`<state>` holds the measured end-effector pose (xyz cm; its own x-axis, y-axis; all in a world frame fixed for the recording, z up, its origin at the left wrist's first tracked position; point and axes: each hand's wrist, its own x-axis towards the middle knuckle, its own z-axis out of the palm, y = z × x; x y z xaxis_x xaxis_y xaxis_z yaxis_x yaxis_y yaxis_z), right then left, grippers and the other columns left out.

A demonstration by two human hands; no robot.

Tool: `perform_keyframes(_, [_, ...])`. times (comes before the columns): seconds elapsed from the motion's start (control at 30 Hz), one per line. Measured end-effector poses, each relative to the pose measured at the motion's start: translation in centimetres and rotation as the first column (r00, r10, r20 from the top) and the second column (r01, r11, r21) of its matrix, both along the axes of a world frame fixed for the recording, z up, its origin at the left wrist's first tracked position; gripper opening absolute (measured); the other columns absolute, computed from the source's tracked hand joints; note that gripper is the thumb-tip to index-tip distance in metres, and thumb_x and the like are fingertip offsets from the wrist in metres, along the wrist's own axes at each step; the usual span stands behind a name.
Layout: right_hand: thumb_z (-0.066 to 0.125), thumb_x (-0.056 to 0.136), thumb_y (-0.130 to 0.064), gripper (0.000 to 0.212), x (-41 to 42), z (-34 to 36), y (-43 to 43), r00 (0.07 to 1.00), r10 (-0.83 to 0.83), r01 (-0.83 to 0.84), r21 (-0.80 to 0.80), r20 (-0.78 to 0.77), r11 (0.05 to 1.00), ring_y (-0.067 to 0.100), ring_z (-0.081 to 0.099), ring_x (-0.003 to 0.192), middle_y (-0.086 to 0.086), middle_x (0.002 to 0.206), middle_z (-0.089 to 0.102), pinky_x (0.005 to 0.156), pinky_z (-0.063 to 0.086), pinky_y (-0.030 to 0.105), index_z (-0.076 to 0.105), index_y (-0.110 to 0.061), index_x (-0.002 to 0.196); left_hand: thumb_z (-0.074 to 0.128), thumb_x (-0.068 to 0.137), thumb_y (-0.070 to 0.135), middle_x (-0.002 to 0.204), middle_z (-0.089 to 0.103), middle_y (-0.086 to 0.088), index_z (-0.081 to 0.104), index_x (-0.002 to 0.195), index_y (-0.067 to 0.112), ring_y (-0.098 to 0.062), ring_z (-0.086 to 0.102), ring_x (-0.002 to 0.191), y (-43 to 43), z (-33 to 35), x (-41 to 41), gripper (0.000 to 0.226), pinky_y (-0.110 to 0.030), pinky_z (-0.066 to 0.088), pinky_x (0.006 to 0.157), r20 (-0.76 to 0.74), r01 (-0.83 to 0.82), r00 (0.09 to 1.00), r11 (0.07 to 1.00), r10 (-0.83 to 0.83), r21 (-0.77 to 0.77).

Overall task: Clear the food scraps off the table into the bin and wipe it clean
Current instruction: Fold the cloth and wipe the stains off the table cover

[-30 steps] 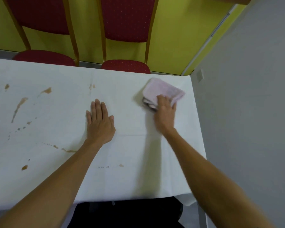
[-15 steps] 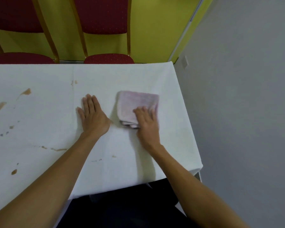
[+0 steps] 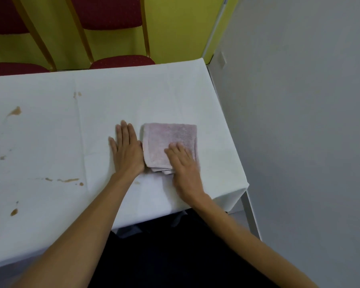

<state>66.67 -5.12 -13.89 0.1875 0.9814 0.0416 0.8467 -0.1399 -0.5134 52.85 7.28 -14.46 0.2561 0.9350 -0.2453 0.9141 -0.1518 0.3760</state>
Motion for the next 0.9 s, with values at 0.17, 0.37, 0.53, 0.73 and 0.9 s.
perform_keyframes(0.17, [0.033, 0.094, -0.004, 0.050, 3.5, 0.7, -2.6, 0.982, -0.186, 0.187, -0.020, 0.023, 0.982, 0.025, 0.032, 0.144, 0.010, 0.153, 0.043, 0.120, 0.019, 0.036, 0.050, -0.009, 0.141, 0.022, 0.105, 0.012, 0.167, -0.002, -0.005, 0.004, 0.157, 0.006, -0.016, -0.005, 0.154, -2.1, 1.9, -4.2, 0.055, -0.034, -0.012, 0.121, 0.221, -0.228, 0.953, 0.971, 0.207, 0.075])
perform_keyframes(0.37, [0.039, 0.082, 0.000, 0.060, -5.7, -0.3, -3.1, 0.997, 0.078, -0.078, 0.036, -0.010, 0.996, 0.037, 0.033, 0.144, 0.017, 0.150, 0.044, 0.124, 0.009, 0.043, 0.054, -0.005, 0.140, 0.029, 0.103, 0.007, 0.166, 0.005, -0.009, 0.011, 0.156, 0.002, -0.019, 0.001, 0.154, -7.9, 1.8, -13.3, 0.056, -0.032, -0.005, 0.122, 0.289, -0.574, 0.797, 0.814, 0.531, 0.088])
perform_keyframes(0.53, [0.043, 0.098, -0.053, 0.060, -12.3, 0.2, -2.4, 0.902, 0.413, -0.405, -0.087, 0.123, 0.910, 0.037, 0.017, 0.150, 0.016, 0.159, 0.030, 0.120, 0.015, 0.057, 0.050, -0.016, 0.144, 0.032, 0.100, 0.003, 0.166, 0.004, -0.013, 0.007, 0.156, 0.001, -0.023, 0.001, 0.154, -11.5, 1.1, -18.4, 0.062, -0.036, -0.003, 0.122, 0.293, -0.705, 0.694, 0.704, 0.658, 0.087])
perform_keyframes(0.73, [0.031, 0.078, -0.090, 0.094, -12.8, -0.5, -0.5, 0.842, 0.401, -0.336, -0.231, 0.362, 0.913, 0.038, 0.001, 0.152, 0.013, 0.166, 0.005, 0.115, 0.003, 0.068, 0.022, -0.037, 0.156, 0.032, 0.102, 0.011, 0.166, 0.000, -0.013, 0.004, 0.156, 0.000, -0.022, -0.002, 0.154, -12.4, 0.9, -22.3, 0.062, -0.037, -0.003, 0.123, 0.235, -0.752, 0.652, 0.654, 0.721, 0.084])
perform_keyframes(0.9, [0.024, 0.087, -0.081, 0.078, -11.4, -0.3, -0.7, 0.828, 0.402, -0.308, -0.282, 0.390, 0.909, 0.034, -0.005, 0.152, 0.004, 0.167, 0.000, 0.108, 0.006, 0.078, 0.013, -0.045, 0.155, 0.025, 0.105, 0.017, 0.166, -0.004, -0.014, 0.007, 0.156, 0.000, -0.025, -0.006, 0.154, -12.4, -0.3, -25.0, 0.057, -0.044, -0.005, 0.123, 0.107, -0.724, 0.690, 0.686, 0.716, 0.075])
